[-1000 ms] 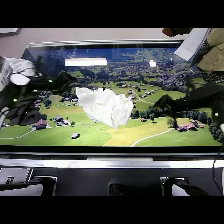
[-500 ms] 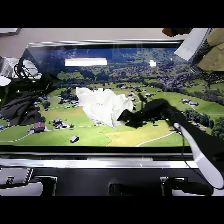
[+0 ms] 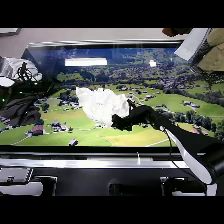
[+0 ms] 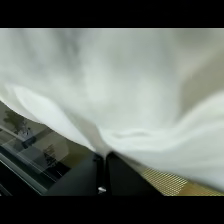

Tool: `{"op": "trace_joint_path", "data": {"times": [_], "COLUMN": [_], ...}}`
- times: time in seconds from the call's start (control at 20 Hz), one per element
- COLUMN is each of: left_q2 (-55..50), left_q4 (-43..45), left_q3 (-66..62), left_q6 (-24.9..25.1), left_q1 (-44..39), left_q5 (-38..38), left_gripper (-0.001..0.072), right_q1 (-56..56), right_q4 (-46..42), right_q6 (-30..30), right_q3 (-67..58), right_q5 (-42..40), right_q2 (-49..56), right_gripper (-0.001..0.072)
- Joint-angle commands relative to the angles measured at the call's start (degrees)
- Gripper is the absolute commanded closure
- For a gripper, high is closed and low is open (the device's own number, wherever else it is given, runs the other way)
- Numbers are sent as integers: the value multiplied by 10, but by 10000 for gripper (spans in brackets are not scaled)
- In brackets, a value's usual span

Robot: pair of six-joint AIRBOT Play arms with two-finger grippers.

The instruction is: Fold the clothes and pants, and hang the long-sleeved shirts on hangers.

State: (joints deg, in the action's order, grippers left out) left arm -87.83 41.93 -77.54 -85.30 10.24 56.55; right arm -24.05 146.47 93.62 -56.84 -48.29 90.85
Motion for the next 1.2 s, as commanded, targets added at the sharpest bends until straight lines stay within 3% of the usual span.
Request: {"op": "trace_joint_path", "data": {"times": [0.0,0.1,0.3,0.45,0.75,1.0,1.15], "left_q2": [-18,-36,-79,-118,-159,-148,-116], "left_q4": [1,0,0,0,-2,0,43], "left_q3": [0,0,0,-1,-1,-1,3], "left_q6": [1,16,42,44,44,43,43], "left_q1": [0,-2,-34,-69,-114,-91,-71], "left_q5": [0,0,-13,-45,-49,103,141], "left_gripper": [155,155,155,155,158,160,160], "right_q1": [-4,-4,-4,-4,-4,-4,-4], "right_q4": [-10,-68,-287,-379,-410,-411,-411], "right_q6": [-7,-37,-140,-166,-211,-210,-211], "right_q3": [-1,-1,-1,-1,-1,-1,-1], "right_q5": [16,-13,-146,-230,-263,-271,-268], "right_q2": [-3,-24,-113,-185,-239,-239,-239], "right_gripper": [682,683,683,683,683,682,682]}}
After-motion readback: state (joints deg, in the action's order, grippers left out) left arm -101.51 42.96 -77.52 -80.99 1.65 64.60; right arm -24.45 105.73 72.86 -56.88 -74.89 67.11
